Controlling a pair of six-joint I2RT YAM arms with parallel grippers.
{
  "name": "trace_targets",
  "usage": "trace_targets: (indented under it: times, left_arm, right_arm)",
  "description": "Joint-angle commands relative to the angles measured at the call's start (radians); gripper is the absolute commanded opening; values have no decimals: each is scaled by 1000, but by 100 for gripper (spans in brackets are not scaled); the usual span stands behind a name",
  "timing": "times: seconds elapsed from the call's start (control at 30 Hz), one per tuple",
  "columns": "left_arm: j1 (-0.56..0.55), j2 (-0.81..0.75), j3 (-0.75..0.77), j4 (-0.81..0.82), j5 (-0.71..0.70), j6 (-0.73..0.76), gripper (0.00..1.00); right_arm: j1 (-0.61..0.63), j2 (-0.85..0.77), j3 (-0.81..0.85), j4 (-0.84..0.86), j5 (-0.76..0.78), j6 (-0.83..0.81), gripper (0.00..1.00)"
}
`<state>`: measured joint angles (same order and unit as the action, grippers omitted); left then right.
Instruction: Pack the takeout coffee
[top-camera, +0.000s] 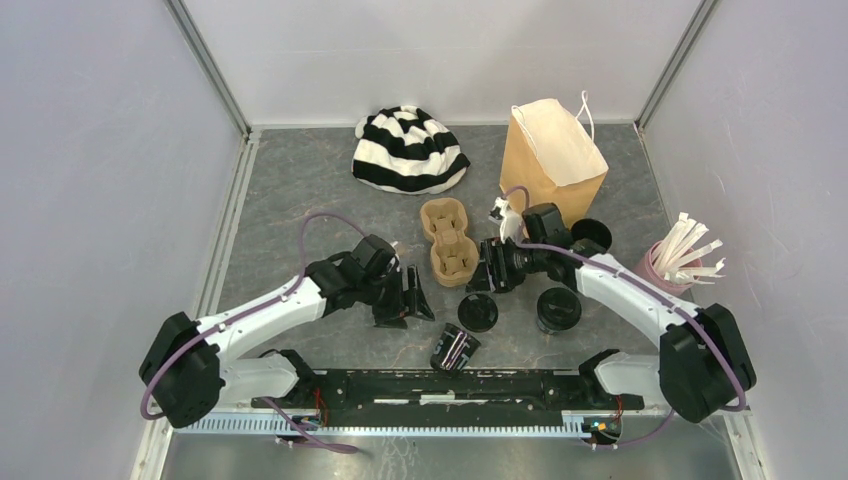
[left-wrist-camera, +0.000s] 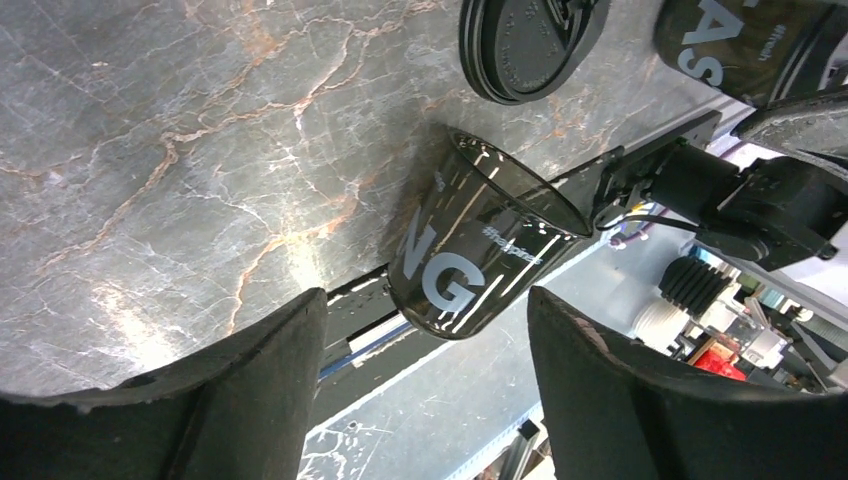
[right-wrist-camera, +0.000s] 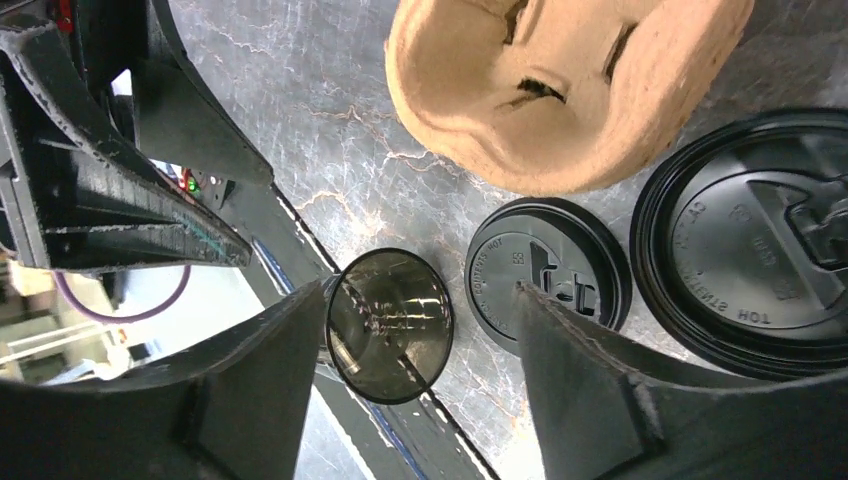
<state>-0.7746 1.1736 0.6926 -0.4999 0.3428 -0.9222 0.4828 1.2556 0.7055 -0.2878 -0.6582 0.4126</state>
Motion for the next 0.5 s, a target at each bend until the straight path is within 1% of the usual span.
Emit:
trace_targets:
  times: [0.0,0.07,0.1,0.2,0.33,0.47]
  left_arm:
    - [-4,-6,73,-12,28,18,82]
    - [-5,-7,96,-20,22,18,83]
    - [-5,-4,107,-31,13,21,83]
    - [-5,-7,118,-44,0,22,83]
    - [-5,-46,131,-92,-48,20,83]
    - [-5,-99,153,-146,-102,11,84]
  right_arm:
    - [42,7,129,-175,69,-137,79]
    - [80,-3,118,-194,32,-172,85]
    - [88,-8,94,-175,1,-174,87]
    - [92,4,32,-138,-93,-182,90]
    - [141,69,-1,-58,-206,-187,90]
    - [248,129,-2,5,-231,-148,84]
